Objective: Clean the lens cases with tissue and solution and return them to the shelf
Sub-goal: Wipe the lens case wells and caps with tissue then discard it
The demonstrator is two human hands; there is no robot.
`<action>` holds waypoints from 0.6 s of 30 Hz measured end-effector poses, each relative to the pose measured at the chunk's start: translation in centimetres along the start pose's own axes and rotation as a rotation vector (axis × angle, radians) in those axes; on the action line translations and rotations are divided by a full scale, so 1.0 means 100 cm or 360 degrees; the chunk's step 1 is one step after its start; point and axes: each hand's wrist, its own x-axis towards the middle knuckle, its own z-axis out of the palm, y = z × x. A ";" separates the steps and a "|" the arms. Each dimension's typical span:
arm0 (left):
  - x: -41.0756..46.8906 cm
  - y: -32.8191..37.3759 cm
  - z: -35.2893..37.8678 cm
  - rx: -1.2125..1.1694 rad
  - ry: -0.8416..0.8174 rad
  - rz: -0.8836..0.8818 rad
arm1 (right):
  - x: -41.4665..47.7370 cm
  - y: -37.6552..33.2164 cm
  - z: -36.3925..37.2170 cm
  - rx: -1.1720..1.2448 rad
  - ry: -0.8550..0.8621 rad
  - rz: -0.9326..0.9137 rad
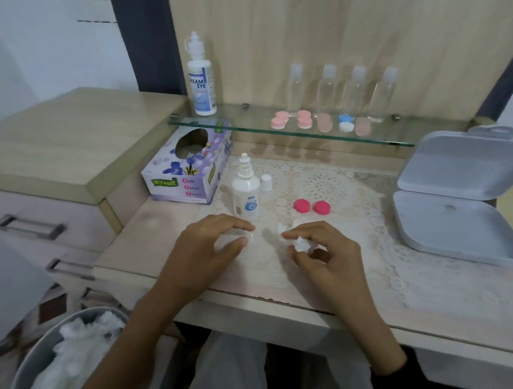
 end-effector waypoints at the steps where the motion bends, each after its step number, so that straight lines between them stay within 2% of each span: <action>1: -0.005 -0.005 -0.010 0.0047 0.0022 -0.0025 | -0.001 -0.004 0.009 0.0039 -0.0043 -0.0031; 9: -0.052 -0.039 -0.084 0.0210 0.0395 -0.0125 | -0.008 -0.038 0.086 0.0296 -0.0348 -0.0213; 14: -0.093 -0.070 -0.125 0.0371 0.0555 -0.0296 | -0.017 -0.060 0.145 0.0386 -0.0428 -0.0287; 18: -0.125 -0.093 -0.149 0.0391 0.0684 -0.0419 | -0.031 -0.081 0.188 0.0486 -0.0681 -0.0326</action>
